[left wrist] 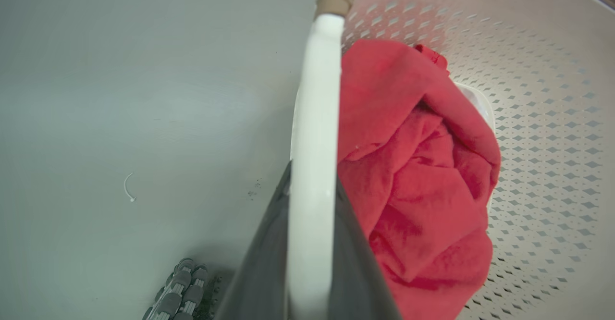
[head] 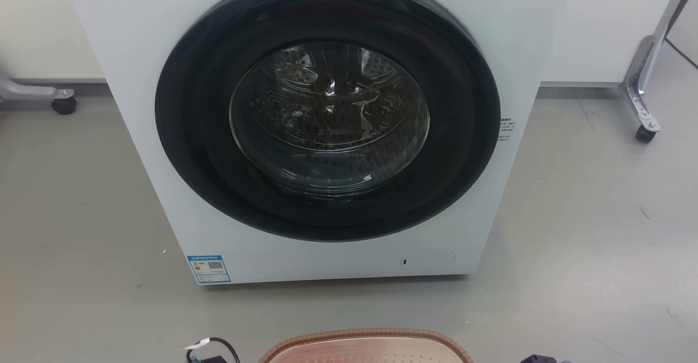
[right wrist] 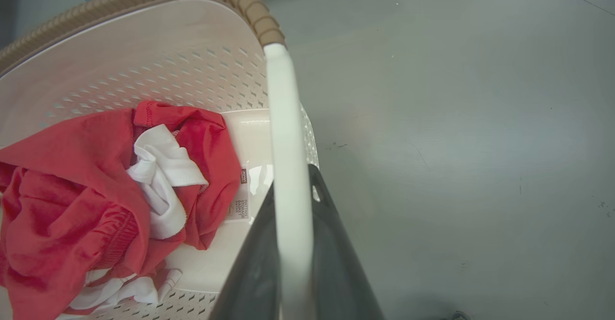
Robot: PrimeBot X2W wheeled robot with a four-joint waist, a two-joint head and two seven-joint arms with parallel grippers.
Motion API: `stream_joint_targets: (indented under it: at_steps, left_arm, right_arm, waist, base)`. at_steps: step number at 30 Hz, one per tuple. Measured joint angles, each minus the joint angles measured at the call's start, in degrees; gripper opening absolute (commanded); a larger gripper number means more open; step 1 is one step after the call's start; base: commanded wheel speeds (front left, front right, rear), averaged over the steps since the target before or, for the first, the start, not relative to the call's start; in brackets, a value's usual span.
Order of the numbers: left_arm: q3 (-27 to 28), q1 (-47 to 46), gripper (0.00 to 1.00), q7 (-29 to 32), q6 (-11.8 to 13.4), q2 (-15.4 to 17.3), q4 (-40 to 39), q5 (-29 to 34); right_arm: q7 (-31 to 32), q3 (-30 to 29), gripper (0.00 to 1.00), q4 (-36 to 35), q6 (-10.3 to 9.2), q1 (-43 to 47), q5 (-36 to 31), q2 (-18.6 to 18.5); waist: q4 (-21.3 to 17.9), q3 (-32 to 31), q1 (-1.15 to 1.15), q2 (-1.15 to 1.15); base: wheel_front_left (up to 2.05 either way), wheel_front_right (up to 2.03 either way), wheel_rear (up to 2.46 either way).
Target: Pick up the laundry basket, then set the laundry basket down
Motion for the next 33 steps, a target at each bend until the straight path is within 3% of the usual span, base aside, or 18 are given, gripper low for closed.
stream_joint_targets:
  at_steps: [33]
  left_arm:
    - [-2.99, 0.02, 0.0, 0.42, 0.94, 0.13, -0.77, -3.22]
  right_arm:
    - [-0.08, -0.38, 0.0, 0.44, 0.0, 0.02, 0.52, -0.07]
  waist:
    - [-0.06, 0.12, 0.0, 0.0]
  base:
    - [0.0, 0.0, 0.0]
